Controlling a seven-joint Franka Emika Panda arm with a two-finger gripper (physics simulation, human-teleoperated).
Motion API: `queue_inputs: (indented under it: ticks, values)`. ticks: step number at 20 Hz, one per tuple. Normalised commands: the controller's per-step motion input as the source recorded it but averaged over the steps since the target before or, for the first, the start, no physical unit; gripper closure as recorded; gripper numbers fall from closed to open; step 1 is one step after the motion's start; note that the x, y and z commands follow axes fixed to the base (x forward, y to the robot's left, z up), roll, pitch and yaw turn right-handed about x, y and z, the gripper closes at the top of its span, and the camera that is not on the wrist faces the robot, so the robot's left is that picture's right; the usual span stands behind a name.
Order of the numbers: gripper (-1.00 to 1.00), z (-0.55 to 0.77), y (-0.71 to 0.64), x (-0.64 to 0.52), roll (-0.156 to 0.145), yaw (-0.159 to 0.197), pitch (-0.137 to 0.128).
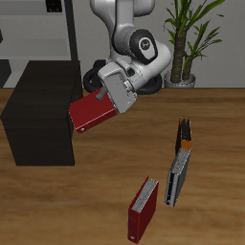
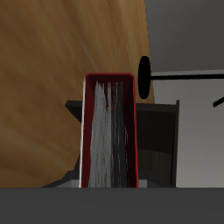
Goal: Place the left red book in the top region of the shelf
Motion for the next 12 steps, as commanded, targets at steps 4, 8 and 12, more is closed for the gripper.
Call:
queue_inputs:
  ticks: [4, 8, 12]
  values:
    - [1.00, -0.15, -0.12, 0.01, -0.025, 0.000, 0.039]
    - [1.00, -0.05, -0.09, 0.00, -0.016, -0.003, -0.001]
    - [1.00, 0.01, -0.17, 0.00, -0.027, -0.008, 0.013]
